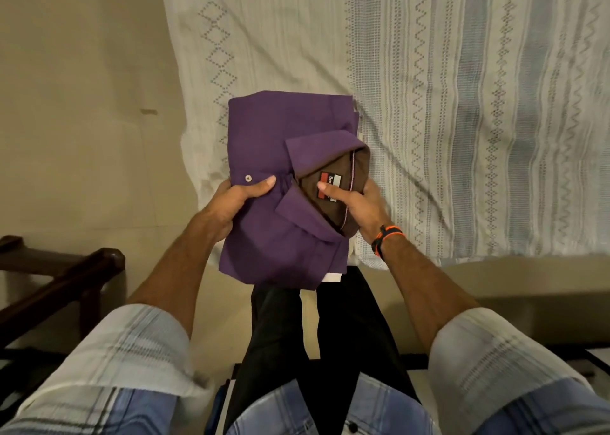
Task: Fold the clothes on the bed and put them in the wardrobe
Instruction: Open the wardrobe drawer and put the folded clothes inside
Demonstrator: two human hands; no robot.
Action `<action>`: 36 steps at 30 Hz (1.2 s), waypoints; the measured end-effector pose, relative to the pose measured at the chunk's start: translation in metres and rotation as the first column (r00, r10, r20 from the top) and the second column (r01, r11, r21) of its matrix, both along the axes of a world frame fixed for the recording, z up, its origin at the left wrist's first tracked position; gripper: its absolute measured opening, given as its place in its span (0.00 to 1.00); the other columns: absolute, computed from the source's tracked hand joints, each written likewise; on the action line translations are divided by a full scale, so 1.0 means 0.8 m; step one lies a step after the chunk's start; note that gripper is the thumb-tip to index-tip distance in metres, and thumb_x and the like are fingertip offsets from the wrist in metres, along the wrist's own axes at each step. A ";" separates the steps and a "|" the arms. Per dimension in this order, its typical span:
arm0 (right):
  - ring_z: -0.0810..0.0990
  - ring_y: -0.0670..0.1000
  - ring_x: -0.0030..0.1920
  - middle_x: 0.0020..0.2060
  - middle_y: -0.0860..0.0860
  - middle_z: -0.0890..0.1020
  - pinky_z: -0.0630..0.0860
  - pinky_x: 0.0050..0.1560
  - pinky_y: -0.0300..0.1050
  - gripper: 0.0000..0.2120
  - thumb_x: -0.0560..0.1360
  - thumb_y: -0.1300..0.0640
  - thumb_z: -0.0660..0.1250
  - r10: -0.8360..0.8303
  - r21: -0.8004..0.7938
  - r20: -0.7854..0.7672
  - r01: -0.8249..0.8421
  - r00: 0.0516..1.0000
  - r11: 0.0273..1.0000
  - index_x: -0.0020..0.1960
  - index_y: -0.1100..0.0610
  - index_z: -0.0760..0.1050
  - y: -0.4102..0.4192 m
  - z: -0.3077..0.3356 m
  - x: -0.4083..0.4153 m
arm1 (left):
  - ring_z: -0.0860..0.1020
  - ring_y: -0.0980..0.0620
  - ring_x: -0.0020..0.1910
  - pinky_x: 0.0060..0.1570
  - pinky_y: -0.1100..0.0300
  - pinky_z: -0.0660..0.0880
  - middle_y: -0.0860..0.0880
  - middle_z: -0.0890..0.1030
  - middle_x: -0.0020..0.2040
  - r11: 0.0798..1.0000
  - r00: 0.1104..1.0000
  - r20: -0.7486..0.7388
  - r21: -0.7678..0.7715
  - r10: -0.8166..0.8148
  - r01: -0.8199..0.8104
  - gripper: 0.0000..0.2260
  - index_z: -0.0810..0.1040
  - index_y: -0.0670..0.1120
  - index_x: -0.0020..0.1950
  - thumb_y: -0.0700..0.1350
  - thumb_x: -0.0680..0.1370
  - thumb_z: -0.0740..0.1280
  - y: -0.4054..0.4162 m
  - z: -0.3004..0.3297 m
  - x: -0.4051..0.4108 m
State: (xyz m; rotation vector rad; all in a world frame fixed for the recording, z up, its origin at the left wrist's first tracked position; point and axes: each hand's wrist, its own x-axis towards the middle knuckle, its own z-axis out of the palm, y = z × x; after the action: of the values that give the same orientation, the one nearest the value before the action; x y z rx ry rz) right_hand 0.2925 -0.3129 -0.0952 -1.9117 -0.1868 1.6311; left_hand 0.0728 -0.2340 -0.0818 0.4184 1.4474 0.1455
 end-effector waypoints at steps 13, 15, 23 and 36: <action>0.84 0.53 0.53 0.51 0.53 0.86 0.80 0.57 0.53 0.24 0.65 0.61 0.81 -0.179 0.219 0.092 0.155 0.980 0.963 0.59 0.60 0.79 -0.063 0.105 -0.017 | 0.84 0.50 0.50 0.52 0.53 0.80 0.51 0.86 0.50 0.988 0.999 0.021 0.149 -0.044 0.040 0.22 0.82 0.47 0.59 0.46 0.67 0.80 -0.033 0.111 0.012; 0.85 0.53 0.52 0.51 0.53 0.86 0.81 0.56 0.52 0.23 0.65 0.61 0.80 -0.253 0.275 0.104 0.216 0.962 0.937 0.59 0.60 0.80 -0.083 0.133 -0.021 | 0.84 0.49 0.50 0.53 0.51 0.80 0.50 0.86 0.50 0.982 0.994 0.051 0.167 -0.100 0.091 0.22 0.82 0.48 0.59 0.46 0.66 0.80 -0.041 0.139 0.015; 0.84 0.56 0.53 0.52 0.56 0.85 0.80 0.58 0.54 0.15 0.72 0.62 0.74 -0.543 0.422 0.060 0.472 0.838 0.774 0.59 0.59 0.80 -0.185 0.231 -0.006 | 0.84 0.48 0.50 0.47 0.54 0.80 0.50 0.86 0.50 0.891 0.907 0.099 0.256 -0.410 0.375 0.22 0.82 0.47 0.58 0.47 0.66 0.80 -0.076 0.239 0.078; 0.84 0.59 0.53 0.51 0.56 0.85 0.80 0.56 0.54 0.17 0.68 0.65 0.73 -0.886 0.572 0.046 0.715 0.461 0.401 0.56 0.56 0.81 -0.417 0.304 0.136 | 0.84 0.46 0.51 0.54 0.50 0.80 0.46 0.86 0.51 0.582 0.573 0.144 0.361 -0.807 0.729 0.23 0.82 0.44 0.58 0.48 0.66 0.79 -0.241 0.319 0.328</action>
State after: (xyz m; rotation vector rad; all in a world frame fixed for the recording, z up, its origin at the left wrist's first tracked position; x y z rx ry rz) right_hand 0.4009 -0.6464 0.1481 -1.4571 0.2013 0.4686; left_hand 0.3354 -0.4264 0.1730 1.1856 0.8261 -0.3194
